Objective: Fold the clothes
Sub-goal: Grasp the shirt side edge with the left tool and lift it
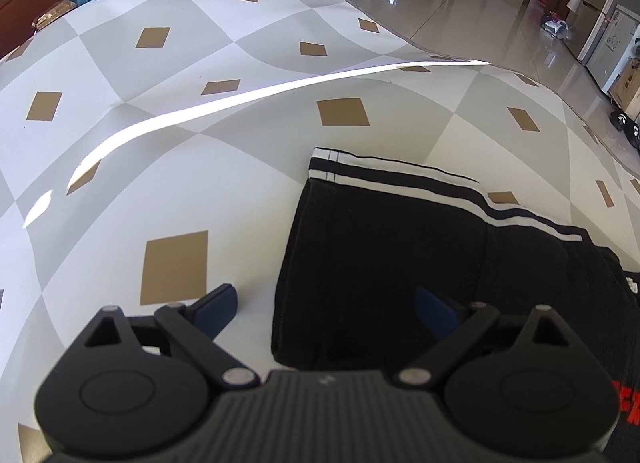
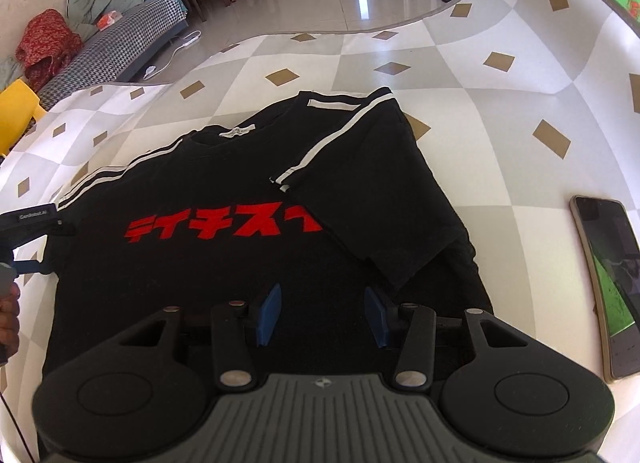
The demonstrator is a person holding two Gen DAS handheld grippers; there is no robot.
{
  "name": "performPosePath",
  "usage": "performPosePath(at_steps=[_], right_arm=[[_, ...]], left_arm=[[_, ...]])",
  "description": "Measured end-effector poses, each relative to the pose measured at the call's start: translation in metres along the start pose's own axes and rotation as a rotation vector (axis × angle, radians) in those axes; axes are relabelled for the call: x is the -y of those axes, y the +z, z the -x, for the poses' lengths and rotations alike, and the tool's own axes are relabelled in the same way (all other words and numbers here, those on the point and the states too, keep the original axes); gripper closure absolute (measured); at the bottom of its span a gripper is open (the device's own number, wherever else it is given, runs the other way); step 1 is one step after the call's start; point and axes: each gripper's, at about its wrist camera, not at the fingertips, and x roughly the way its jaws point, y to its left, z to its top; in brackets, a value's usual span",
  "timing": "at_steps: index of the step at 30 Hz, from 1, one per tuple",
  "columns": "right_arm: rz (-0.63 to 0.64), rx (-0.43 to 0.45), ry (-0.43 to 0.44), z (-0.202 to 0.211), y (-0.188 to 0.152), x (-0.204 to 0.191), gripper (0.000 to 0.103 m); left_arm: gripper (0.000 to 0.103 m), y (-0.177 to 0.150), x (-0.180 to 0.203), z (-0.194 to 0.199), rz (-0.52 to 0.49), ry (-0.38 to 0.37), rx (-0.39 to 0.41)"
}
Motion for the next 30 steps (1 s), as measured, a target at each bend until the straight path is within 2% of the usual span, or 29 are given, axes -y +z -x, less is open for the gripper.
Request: performPosePath(at_steps=[2, 4, 6, 11, 14, 24, 26, 30], right_arm=[[-0.013, -0.029, 0.017, 0.0, -0.003, 0.0, 0.058], [-0.023, -0.057, 0.034, -0.002, -0.005, 0.001, 0.058], [-0.02, -0.061, 0.03, -0.004, -0.005, 0.001, 0.058], [-0.022, -0.072, 0.019, -0.008, -0.003, 0.003, 0.058], [-0.022, -0.075, 0.025, -0.009, -0.002, 0.001, 0.058], [-0.011, -0.08, 0.02, -0.01, -0.003, -0.001, 0.058], [-0.009, -0.079, 0.019, -0.01, -0.002, -0.001, 0.058], [-0.011, -0.082, 0.013, -0.01, -0.002, -0.002, 0.058]], left_arm=[[0.011, 0.0, 0.004, -0.001, -0.018, 0.006, 0.011], [0.021, 0.0, 0.008, 0.0, -0.027, 0.006, 0.032], [0.044, 0.001, 0.011, 0.003, -0.025, 0.0, 0.05], [0.067, 0.003, 0.012, 0.005, -0.005, -0.015, 0.074], [0.079, 0.004, 0.011, 0.007, 0.021, -0.054, 0.074], [0.08, 0.004, 0.002, 0.013, 0.102, -0.104, 0.085], [0.087, 0.004, 0.001, 0.014, 0.109, -0.103, 0.09], [0.094, 0.005, -0.001, 0.019, 0.141, -0.138, 0.097]])
